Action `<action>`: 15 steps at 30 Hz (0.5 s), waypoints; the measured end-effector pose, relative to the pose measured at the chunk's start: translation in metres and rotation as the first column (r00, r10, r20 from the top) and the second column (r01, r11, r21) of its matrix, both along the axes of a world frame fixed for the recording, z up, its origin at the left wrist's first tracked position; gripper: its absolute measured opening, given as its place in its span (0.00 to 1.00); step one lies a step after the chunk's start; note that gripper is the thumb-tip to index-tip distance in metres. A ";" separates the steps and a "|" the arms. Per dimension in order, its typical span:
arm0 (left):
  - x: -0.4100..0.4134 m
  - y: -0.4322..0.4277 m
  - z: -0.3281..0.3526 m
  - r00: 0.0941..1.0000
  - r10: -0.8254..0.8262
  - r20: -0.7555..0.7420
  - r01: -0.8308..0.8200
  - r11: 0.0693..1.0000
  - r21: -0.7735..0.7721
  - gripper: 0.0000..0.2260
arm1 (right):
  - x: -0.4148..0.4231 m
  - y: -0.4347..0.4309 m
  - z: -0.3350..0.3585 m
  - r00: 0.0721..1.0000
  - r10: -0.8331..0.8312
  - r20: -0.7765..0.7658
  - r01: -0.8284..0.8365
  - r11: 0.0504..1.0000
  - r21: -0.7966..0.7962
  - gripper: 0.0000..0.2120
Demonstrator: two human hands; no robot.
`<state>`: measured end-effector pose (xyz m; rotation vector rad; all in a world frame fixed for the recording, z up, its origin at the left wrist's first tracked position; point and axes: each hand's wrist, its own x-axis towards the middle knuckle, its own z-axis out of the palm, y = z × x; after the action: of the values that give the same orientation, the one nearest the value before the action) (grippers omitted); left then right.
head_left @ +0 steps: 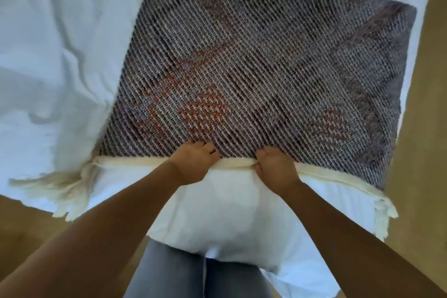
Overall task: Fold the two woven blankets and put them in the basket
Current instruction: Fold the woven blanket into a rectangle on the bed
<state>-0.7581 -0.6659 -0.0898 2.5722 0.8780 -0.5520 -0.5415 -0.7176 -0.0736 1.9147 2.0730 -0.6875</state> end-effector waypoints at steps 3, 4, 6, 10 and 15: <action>0.003 0.008 -0.001 0.991 -0.026 -0.134 0.005 0.988 -0.151 0.20 | 0.001 -0.007 -0.004 0.998 0.037 -0.049 -0.040 0.996 -0.078 0.11; 0.009 0.012 0.002 0.986 -0.019 -0.163 -0.010 0.984 -0.179 0.21 | 0.001 -0.009 -0.005 0.997 0.004 -0.073 -0.011 0.995 -0.098 0.11; 0.030 0.025 0.006 0.991 0.009 -0.134 -0.032 0.985 -0.169 0.22 | 0.004 -0.006 -0.006 0.983 -0.101 -0.153 0.081 0.988 -0.129 0.10; 0.085 0.046 0.012 0.999 0.046 0.016 -0.043 0.992 -0.121 0.17 | 0.015 0.004 0.000 0.864 -0.383 -0.326 0.360 0.924 -0.132 0.07; 0.162 0.074 0.013 1.000 -0.018 0.013 0.019 0.999 -0.036 0.13 | 0.080 0.015 0.005 0.741 -0.593 -0.316 0.617 0.786 -0.029 0.06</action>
<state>-0.5959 -0.5921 -0.0772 2.5509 0.8327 -0.5508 -0.4612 -0.7023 -0.0689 2.7180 1.6006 -1.1165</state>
